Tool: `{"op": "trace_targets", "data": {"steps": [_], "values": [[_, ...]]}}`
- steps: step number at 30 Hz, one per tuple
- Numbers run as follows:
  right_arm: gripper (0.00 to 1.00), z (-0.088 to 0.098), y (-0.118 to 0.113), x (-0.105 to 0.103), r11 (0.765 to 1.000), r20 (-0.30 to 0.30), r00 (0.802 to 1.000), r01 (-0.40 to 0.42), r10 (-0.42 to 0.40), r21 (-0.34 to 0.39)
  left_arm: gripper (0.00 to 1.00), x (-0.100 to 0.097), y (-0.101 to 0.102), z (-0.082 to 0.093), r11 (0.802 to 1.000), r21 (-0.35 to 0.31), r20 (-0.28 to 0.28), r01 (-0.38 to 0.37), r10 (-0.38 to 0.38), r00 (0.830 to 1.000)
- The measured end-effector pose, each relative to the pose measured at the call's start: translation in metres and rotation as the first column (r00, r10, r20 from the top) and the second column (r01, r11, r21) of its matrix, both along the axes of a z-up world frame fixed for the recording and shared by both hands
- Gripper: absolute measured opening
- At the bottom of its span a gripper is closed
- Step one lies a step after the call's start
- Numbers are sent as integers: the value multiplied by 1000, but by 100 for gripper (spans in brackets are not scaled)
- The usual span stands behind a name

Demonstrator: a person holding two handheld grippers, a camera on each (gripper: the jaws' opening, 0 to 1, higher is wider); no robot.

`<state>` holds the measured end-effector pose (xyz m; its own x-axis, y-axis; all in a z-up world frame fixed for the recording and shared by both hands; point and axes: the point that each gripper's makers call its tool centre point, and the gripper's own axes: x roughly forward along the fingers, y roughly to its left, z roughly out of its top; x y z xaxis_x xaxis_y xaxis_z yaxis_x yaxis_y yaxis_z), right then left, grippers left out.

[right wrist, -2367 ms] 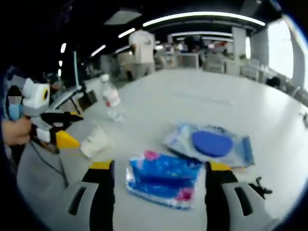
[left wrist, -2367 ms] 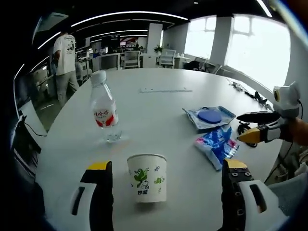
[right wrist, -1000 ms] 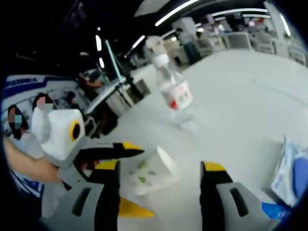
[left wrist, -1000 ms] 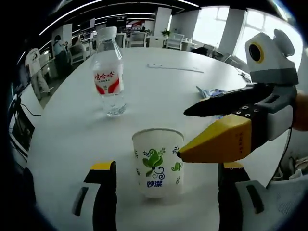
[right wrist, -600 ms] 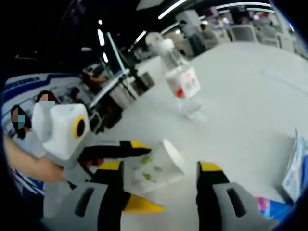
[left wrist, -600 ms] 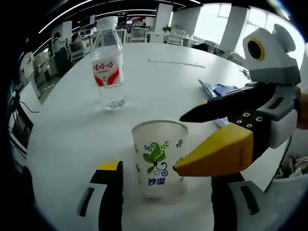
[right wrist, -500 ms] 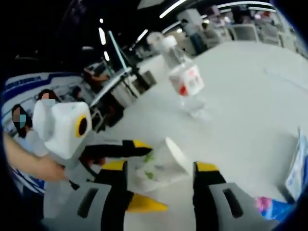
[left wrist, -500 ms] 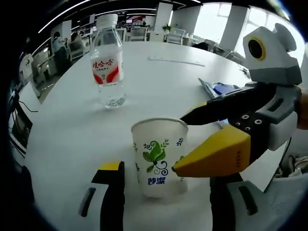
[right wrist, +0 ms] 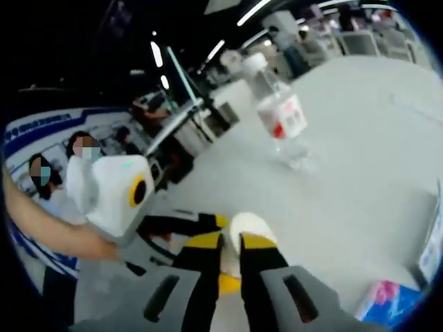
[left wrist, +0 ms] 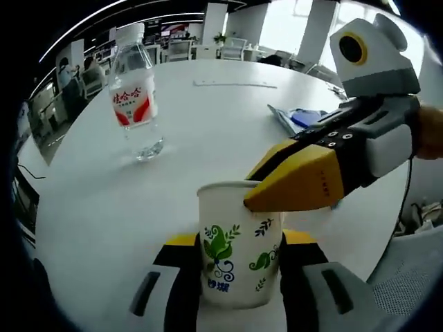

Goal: Arrange the tabletop items into an orderly group along one side of the table until the central work area is clear of visible clutter.

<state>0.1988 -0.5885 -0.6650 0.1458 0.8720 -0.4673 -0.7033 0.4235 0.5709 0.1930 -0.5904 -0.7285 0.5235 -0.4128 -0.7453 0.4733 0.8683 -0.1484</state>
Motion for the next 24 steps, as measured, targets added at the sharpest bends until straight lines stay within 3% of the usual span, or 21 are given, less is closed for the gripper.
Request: {"op": "trace_targets", "data": {"steps": [9, 14, 18, 24], "values": [[0, 14, -6, -1, 1000, 48, 999, 3, -3, -1, 40, 5, -7, 14, 999, 23, 85, 33, -35, 996], [0, 25, -8, 1, 1000, 127, 992, -1, 5, -31, 40, 10, -10, 24, 999, 22, 136, 45, -48, 990], [0, 33, -13, 6, 999, 154, 988, 15, -8, -40, 40, 19, -15, 32, 998, 21, 174, 52, -55, 983], [0, 47, -22, 18, 997, 282, 959, 9, 14, -80, 40, 35, -28, 46, 999, -15, 228, 48, -43, 973]]}}
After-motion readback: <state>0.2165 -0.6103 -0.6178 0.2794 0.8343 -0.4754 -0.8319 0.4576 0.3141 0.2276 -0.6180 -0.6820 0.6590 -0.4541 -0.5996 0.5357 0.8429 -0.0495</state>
